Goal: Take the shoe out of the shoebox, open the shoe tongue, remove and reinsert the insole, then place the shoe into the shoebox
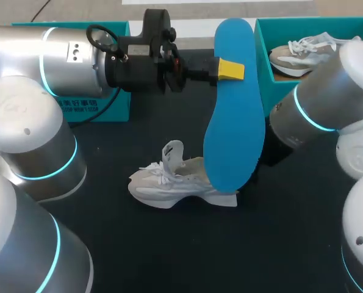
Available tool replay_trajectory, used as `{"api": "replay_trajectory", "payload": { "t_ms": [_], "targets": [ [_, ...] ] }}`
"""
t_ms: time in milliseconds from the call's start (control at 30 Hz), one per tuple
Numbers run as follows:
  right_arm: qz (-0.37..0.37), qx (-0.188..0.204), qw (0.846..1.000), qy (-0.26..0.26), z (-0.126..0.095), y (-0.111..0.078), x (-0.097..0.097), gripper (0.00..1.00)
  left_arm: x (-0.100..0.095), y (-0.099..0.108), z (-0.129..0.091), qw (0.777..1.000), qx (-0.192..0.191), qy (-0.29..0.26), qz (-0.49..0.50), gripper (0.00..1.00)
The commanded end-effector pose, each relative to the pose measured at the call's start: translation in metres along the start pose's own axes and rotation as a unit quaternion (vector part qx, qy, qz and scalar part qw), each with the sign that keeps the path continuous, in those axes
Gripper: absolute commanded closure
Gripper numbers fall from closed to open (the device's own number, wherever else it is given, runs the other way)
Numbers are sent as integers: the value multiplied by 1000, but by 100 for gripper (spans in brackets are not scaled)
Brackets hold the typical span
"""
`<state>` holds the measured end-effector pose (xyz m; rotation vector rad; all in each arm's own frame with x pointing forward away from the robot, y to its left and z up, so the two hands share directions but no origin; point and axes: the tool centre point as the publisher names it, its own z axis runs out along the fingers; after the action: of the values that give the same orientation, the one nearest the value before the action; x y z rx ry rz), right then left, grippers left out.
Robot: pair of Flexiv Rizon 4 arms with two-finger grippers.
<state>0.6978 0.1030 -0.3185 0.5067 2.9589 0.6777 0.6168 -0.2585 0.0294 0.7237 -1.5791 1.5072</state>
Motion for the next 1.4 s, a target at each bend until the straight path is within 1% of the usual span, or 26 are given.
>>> {"api": "replay_trajectory", "payload": {
  "t_ms": [33,200,600,833,967,1000,1400],
  "targets": [
    [8,134,991,-3,-9,4,1,0,0,1,1,1000,0,-1,0,100],
    [35,144,989,-20,-10,2,-3,0,0,1,1,1000,0,-1,0,100],
    [15,144,989,-18,-7,1,-6,0,0,1,1,1000,0,-1,0,100],
    [8,125,992,-17,-4,-1,-5,0,0,1,1,1000,0,-1,0,100],
    [3,129,992,-13,-4,-1,-4,0,0,1,1,1000,0,-1,0,100],
    [6,137,990,-11,-4,-1,-4,0,0,1,1,1000,0,-1,0,100],
    [6,137,990,-11,-4,-1,-4,0,0,1,1,1000,0,-1,0,100]
  ]
}}
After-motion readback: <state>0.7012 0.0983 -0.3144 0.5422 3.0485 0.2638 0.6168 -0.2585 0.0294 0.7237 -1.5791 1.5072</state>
